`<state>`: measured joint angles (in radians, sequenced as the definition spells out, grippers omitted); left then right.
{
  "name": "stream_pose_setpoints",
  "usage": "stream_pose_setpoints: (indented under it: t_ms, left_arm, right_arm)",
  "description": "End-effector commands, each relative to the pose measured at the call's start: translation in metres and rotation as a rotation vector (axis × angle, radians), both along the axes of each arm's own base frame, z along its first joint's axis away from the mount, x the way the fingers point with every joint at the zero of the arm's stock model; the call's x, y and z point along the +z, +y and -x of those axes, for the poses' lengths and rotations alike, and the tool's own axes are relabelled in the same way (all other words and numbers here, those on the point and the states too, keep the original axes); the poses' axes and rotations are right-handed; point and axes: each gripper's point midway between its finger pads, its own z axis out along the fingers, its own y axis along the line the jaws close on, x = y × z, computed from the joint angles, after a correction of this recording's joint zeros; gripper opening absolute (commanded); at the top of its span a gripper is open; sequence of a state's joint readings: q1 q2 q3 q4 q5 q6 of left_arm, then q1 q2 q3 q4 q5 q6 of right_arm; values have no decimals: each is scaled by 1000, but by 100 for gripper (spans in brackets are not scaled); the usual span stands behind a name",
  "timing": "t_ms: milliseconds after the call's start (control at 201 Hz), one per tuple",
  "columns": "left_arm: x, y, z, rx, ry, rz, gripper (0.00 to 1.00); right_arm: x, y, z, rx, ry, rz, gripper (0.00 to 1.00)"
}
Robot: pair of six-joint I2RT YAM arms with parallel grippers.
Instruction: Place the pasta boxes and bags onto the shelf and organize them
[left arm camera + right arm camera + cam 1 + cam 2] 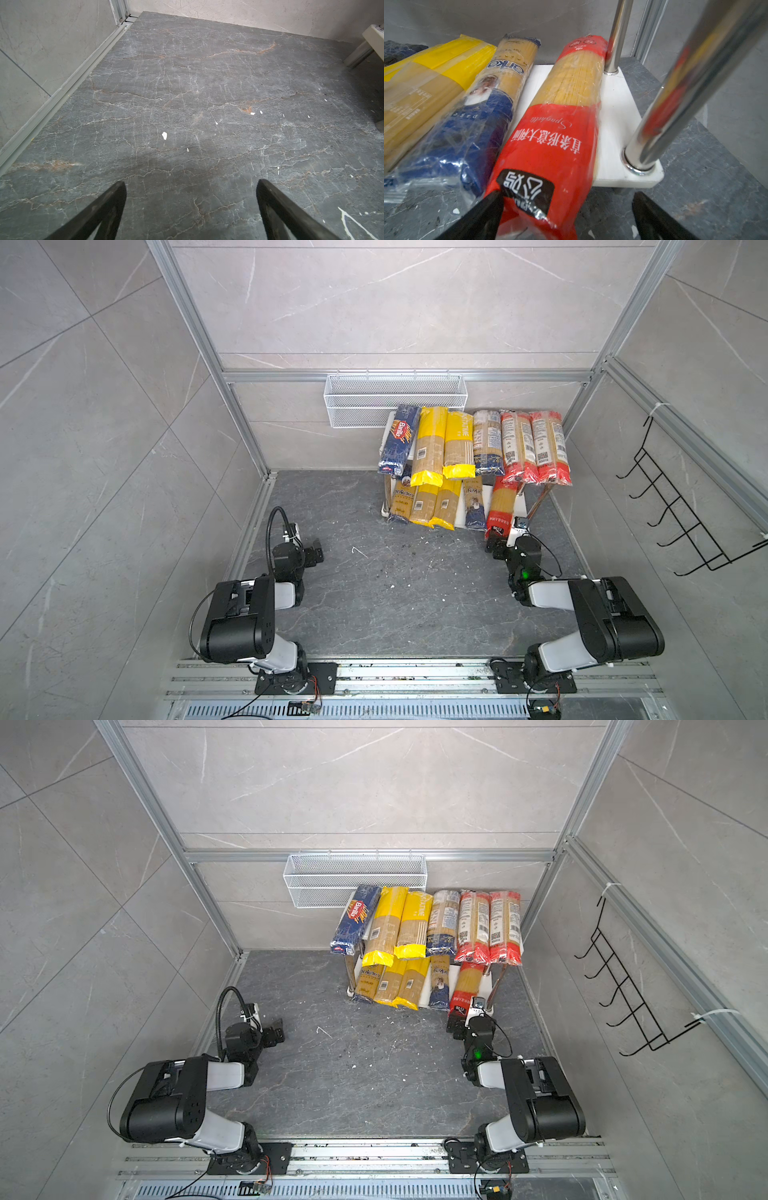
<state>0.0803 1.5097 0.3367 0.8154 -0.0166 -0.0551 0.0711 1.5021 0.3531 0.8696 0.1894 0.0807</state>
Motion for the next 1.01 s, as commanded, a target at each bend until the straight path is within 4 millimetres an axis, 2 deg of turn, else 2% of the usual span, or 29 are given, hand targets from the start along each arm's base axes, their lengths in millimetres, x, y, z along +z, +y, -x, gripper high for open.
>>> stream_pose_setpoints:
  t_ms: [0, 1005]
  left_arm:
    - [19, -1, -12, -19, -63, -37, 100]
    - [20, -1, -12, -21, -68, -38, 100]
  right_arm:
    - [3, -2, 0, 2, -22, 10, 100]
    - [1, -1, -2, 6, -14, 6, 100]
